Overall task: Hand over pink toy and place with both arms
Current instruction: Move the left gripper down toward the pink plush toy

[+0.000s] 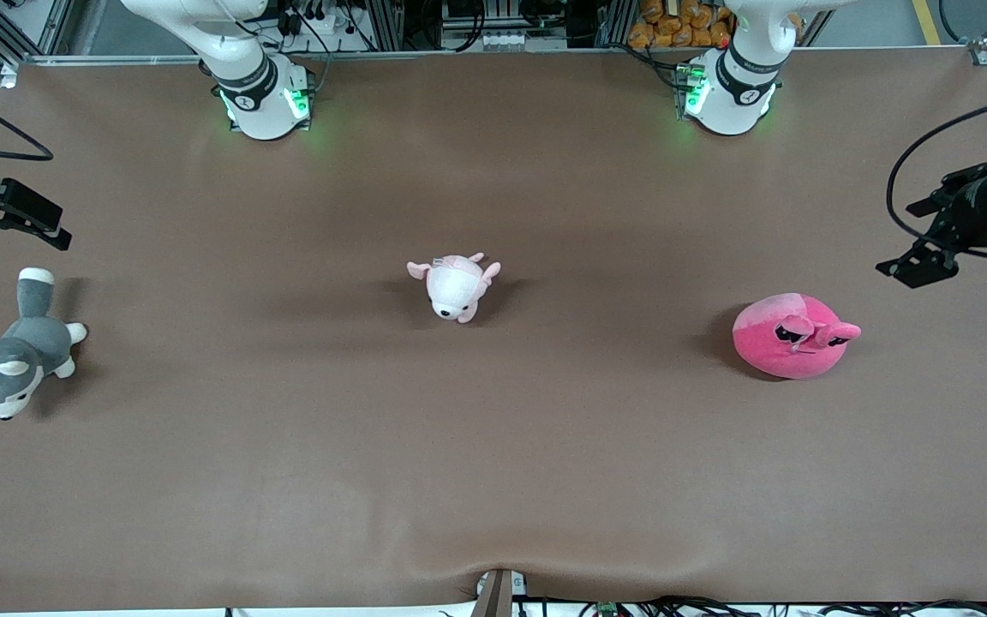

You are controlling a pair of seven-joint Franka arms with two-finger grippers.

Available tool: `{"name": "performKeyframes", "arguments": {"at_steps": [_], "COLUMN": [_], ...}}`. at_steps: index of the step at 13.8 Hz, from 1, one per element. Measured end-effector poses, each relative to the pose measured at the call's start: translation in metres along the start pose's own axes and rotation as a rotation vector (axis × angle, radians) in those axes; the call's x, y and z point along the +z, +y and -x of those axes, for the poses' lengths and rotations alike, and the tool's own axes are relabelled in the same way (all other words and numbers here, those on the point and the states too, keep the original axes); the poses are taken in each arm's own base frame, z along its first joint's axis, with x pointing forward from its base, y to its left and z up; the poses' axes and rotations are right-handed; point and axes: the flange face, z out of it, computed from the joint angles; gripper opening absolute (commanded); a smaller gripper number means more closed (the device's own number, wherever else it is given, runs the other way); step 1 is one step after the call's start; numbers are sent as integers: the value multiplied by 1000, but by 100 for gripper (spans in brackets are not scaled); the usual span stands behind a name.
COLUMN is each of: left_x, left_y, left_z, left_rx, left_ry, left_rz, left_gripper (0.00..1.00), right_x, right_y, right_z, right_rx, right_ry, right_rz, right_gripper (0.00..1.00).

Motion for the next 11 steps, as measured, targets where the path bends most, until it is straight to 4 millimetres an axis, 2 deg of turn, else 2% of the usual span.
{"name": "performKeyframes", "arguments": {"at_steps": [5, 9, 11], "left_x": [29, 80, 104], "left_y": [12, 23, 30], "left_z": [-13, -66, -84], "left_rx": [-159, -245, -270], "left_ry": [-38, -98, -132], "left_rz": [-19, -35, -39], "left_gripper": [100, 100, 100], "right_x": [0, 0, 0], "right_y": [0, -1, -1], "right_z": [0, 0, 0], "right_rx": [0, -1, -1], "right_ry": [1, 1, 0], "right_rz": [0, 0, 0], "right_gripper": [100, 100, 100]}}
